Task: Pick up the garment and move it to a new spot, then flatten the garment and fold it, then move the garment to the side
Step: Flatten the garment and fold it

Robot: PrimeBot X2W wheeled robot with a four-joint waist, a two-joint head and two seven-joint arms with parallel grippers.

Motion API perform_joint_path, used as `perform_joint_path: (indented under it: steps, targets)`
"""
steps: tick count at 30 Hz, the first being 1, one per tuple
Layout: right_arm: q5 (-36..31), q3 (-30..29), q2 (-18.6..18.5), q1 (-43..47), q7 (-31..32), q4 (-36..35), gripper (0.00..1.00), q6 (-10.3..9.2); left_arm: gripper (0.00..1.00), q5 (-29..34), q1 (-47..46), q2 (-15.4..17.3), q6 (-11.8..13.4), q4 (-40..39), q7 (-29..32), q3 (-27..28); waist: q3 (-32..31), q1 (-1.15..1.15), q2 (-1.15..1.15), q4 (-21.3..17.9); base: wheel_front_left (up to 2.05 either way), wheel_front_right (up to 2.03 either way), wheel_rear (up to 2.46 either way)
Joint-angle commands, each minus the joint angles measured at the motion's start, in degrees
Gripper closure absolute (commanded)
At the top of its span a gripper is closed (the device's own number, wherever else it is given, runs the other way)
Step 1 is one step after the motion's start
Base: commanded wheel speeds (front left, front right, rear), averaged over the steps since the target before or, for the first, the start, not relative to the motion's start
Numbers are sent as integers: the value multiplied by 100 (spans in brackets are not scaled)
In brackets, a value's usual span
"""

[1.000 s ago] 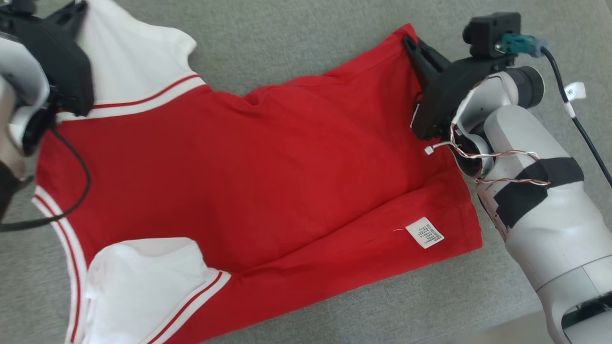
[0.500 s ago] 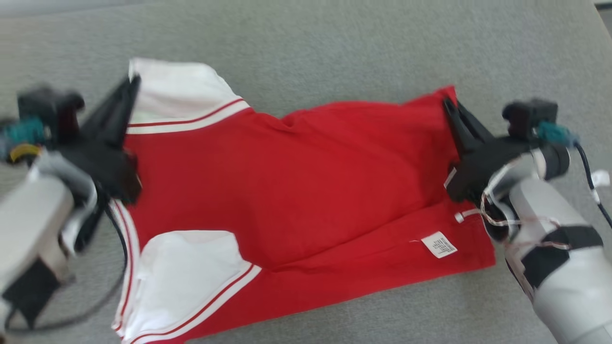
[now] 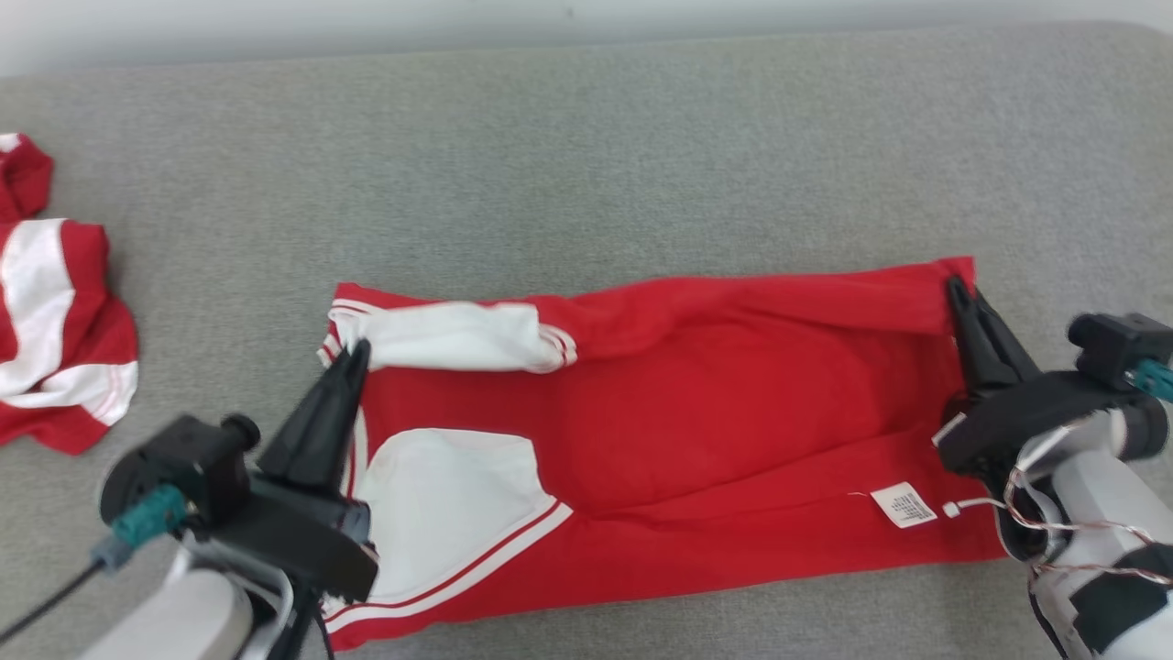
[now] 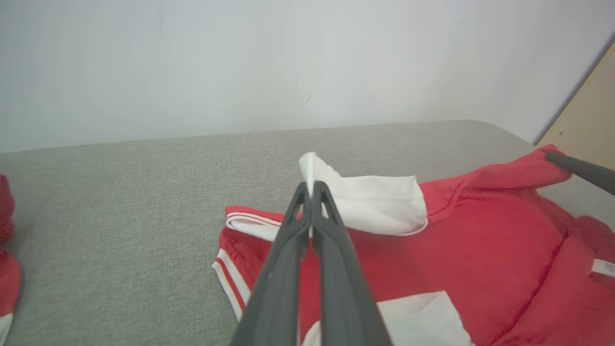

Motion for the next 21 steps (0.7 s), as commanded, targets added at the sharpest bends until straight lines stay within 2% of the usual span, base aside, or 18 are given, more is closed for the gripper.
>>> perform_joint_path:
  steps: [1,8,20,21]
  targets:
    - [39,-110,-75,165,-49,-67,100,-15,100,73,226,-88,30,-115,-17,100,-111,1,1,131,0,0,0]
    - [71,-502,-105,739,-114,-511,100,-14,100,256,1009,-473,3,-300,-18,513,-198,1,1,244,0,0,0]
    - [2,-1068,31,1473,167,-855,100,-14,100,583,1950,-1121,-358,167,-19,1000,-366,1,1,267,0,0,0]
    - [-28,-1111,35,1490,188,-887,45,-14,100,605,1976,-1167,-360,225,-19,1026,-373,1,1,268,0,0,0]
